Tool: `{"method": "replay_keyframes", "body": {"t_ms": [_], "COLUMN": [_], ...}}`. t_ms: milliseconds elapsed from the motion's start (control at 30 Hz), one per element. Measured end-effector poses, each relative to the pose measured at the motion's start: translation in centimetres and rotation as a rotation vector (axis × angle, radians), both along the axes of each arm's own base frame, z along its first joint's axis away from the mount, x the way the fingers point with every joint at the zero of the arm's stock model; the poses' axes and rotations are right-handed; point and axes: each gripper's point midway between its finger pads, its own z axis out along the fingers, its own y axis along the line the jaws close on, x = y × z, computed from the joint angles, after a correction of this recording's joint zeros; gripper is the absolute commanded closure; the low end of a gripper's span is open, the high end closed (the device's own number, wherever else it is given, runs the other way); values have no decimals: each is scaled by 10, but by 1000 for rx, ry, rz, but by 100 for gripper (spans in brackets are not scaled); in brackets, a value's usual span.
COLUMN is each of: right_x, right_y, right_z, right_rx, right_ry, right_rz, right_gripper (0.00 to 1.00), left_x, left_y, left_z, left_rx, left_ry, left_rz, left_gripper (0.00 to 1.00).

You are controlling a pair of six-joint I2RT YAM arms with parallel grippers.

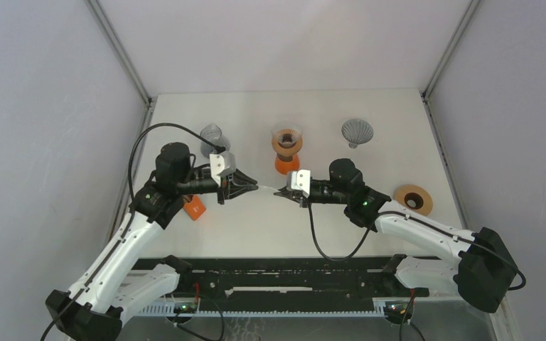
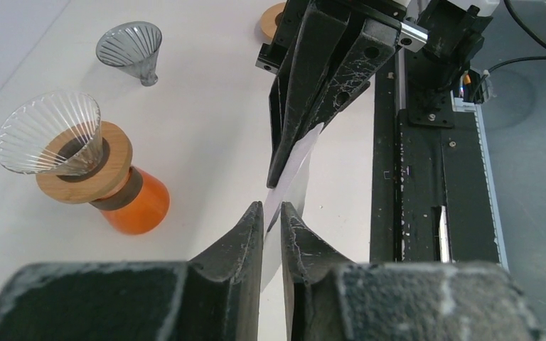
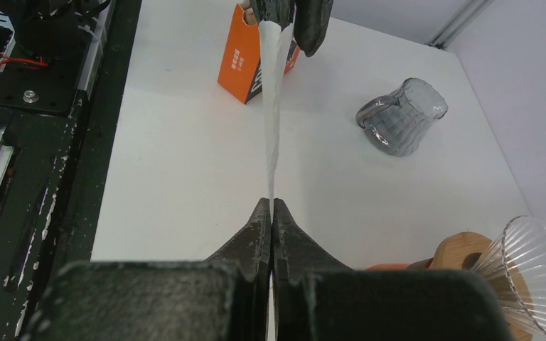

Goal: Place the coffee filter in the dripper
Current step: Pick up the coffee filter from the coffee filter holder.

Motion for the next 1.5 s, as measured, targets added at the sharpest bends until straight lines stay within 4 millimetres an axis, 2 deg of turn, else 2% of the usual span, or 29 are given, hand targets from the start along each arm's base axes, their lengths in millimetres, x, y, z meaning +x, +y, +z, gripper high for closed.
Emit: {"method": "replay_keyframes", "body": {"t_ms": [267, 400, 500, 633, 800, 900, 1000, 1267, 1500], "right_x": [-3, -2, -1, -1, 0, 2, 6, 19, 29], "right_y": [1, 3, 5, 6, 6, 5, 4, -10, -24], "right_z": [3, 9, 10, 8, 8, 8, 8, 31, 49], "right_rx": [5, 14, 15, 11, 10, 9, 10, 61, 125], "right_ry": [-3, -14, -14, -12, -9, -5, 6, 16, 61], "right_rz": [20, 26, 30, 33, 28, 13, -12, -157, -293], "right_gripper": [100, 100, 100, 99, 75, 54, 41, 31, 24], "left_x": [-4, -7, -9, -10, -11, -11, -9, 20, 40], "left_y": [-2, -4, -5, -5, -5, -4, -3, 9, 18], "left_z": [-6, -10, -12, -12, -12, -9, -6, -2, 9], "left_rx": [9, 13, 18, 19, 18, 16, 11, -5, -98], "left_ry": [32, 51, 62, 59, 56, 49, 48, 169, 290], "left_rz": [-26, -48, -56, -61, -62, -53, -21, 249, 497], "left_gripper": [82, 89, 98, 100, 100, 100, 100, 100, 100]}}
